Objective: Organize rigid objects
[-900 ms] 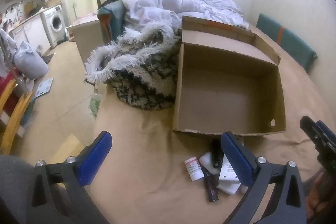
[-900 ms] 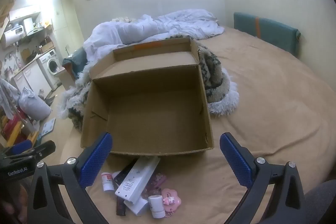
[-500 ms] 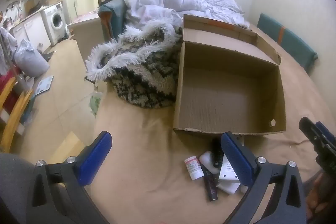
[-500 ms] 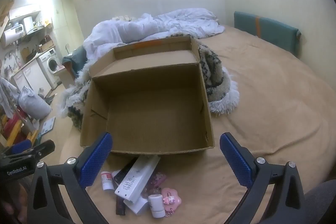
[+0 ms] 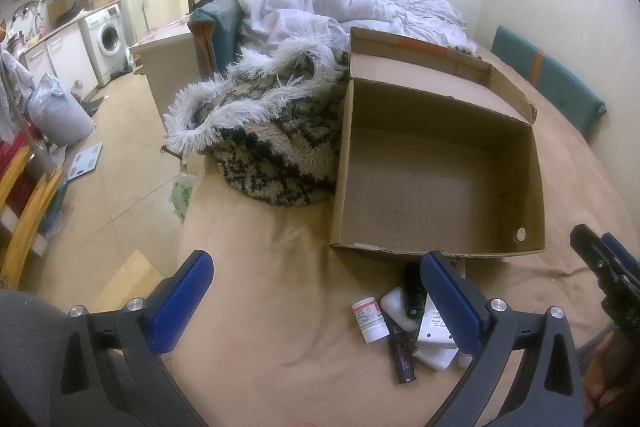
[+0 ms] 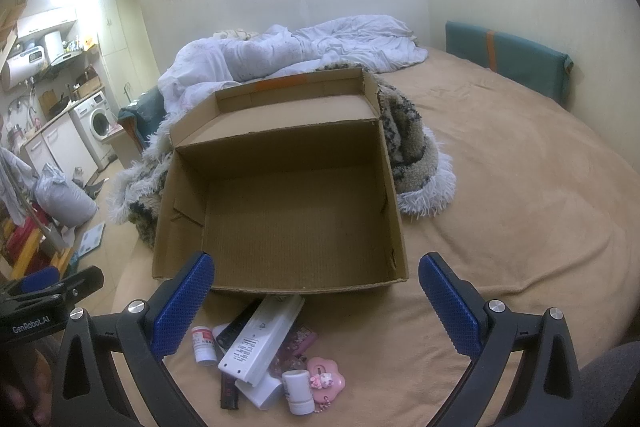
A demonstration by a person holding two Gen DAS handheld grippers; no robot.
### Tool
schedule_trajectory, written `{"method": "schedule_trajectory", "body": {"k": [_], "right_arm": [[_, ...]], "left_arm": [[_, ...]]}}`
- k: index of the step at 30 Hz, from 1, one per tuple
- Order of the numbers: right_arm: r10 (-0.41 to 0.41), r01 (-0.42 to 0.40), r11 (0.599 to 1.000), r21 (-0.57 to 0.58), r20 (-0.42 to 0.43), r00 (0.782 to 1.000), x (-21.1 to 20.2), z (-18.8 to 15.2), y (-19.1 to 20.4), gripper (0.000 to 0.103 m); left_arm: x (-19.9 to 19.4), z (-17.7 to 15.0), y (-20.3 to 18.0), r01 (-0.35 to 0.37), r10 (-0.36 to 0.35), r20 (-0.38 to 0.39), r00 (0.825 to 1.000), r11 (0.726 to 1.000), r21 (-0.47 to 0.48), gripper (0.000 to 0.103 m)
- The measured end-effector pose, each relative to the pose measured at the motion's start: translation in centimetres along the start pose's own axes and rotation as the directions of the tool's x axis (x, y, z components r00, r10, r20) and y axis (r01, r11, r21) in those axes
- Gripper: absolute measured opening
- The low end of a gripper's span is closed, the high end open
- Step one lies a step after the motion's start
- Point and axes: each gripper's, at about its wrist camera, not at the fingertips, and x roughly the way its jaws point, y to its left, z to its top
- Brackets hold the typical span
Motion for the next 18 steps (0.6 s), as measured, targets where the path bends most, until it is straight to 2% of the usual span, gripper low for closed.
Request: {"method": "schedule_trajectory", "body": {"k": [18], "right_arm": [[0.000, 0.000, 1.000, -0.002, -0.002, 1.000, 0.07, -0.11, 0.09, 0.103]], "left_arm": [[0.27, -0.48, 0.23, 0.000, 0.000, -0.003, 1.000, 1.000, 0.000, 0.103]]}}
